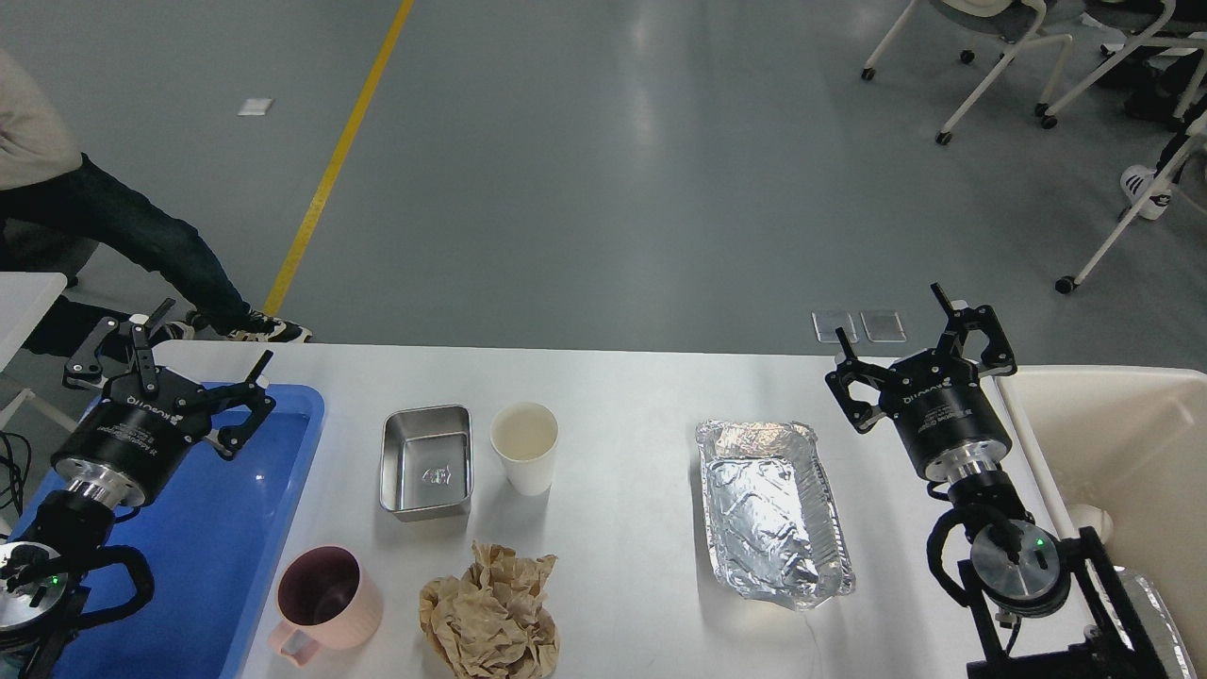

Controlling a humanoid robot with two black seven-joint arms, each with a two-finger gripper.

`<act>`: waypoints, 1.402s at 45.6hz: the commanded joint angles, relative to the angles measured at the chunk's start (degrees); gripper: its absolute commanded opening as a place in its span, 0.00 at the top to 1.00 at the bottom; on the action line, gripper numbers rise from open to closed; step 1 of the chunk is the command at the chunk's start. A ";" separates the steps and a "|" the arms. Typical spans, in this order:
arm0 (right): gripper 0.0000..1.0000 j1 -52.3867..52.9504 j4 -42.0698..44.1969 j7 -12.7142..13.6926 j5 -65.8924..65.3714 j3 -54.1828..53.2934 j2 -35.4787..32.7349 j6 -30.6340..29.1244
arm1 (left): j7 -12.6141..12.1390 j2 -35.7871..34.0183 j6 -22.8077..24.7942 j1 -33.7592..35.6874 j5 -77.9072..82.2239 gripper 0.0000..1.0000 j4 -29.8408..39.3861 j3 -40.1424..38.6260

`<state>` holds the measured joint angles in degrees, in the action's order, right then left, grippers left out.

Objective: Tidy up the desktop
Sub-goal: 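Move the left gripper down into the blue tray toward the pink mug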

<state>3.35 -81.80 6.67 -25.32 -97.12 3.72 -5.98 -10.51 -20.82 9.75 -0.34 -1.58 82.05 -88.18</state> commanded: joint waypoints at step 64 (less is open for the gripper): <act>0.00 -2.03 -0.29 0.01 0.01 1.41 1.20 -0.26 | 2.52 -28.74 -5.00 10.88 27.65 0.03 -4.71 33.07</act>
<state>1.27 -82.10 6.68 -25.31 -96.21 4.84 -6.25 -8.54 -46.85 5.32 9.08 11.37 77.08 -59.11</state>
